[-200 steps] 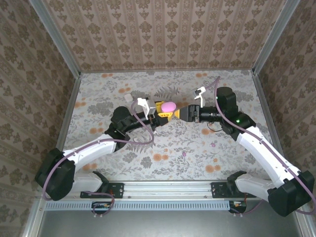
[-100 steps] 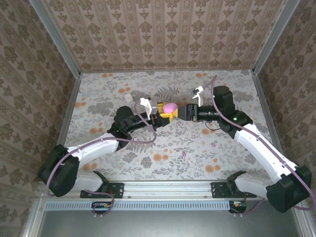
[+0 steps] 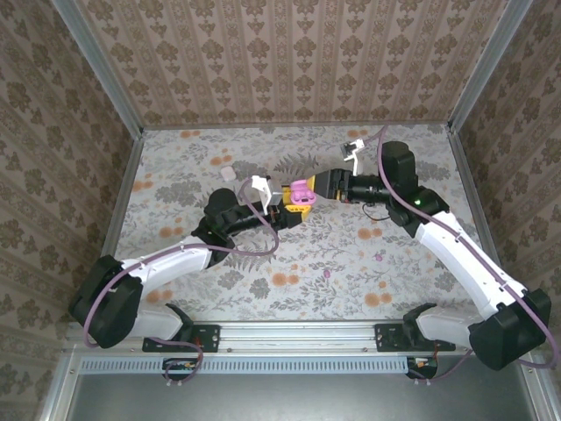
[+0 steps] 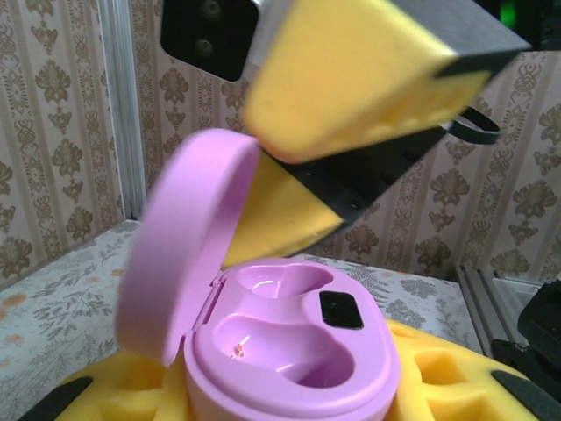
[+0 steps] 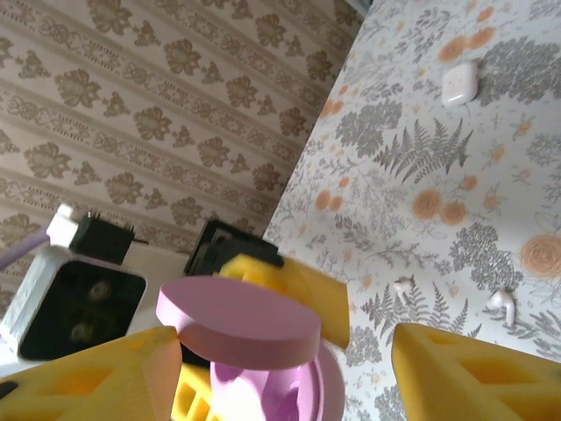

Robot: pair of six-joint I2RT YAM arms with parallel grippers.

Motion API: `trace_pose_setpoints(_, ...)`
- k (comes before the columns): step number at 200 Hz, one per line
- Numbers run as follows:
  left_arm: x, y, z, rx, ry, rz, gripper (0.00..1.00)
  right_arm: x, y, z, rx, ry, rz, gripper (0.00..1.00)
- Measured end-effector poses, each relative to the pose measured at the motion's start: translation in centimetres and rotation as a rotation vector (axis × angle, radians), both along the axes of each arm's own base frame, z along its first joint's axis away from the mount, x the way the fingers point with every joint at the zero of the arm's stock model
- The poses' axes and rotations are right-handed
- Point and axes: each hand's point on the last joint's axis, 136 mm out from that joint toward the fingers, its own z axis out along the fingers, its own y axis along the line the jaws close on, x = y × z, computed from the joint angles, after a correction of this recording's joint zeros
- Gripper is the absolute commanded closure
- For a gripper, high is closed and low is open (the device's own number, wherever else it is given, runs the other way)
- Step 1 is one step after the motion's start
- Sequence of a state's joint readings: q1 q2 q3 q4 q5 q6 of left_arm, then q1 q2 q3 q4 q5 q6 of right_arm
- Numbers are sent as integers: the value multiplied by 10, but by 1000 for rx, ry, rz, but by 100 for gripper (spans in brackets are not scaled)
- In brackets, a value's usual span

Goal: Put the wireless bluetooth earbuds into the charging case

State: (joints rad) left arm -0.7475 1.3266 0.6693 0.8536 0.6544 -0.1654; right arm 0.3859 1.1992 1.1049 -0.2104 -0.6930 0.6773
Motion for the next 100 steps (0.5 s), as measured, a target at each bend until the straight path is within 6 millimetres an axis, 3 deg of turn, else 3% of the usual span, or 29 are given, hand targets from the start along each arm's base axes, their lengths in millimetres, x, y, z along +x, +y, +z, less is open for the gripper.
trace_pose_setpoints(62, -3, 0, -2, 0, 0, -6, 65, 4, -4, 2, -4, -1, -33, 28)
trace_pose_setpoints(100, -4, 1, -5, 2, 1, -5, 65, 1, -38, 22, -13, -69, -151, 27)
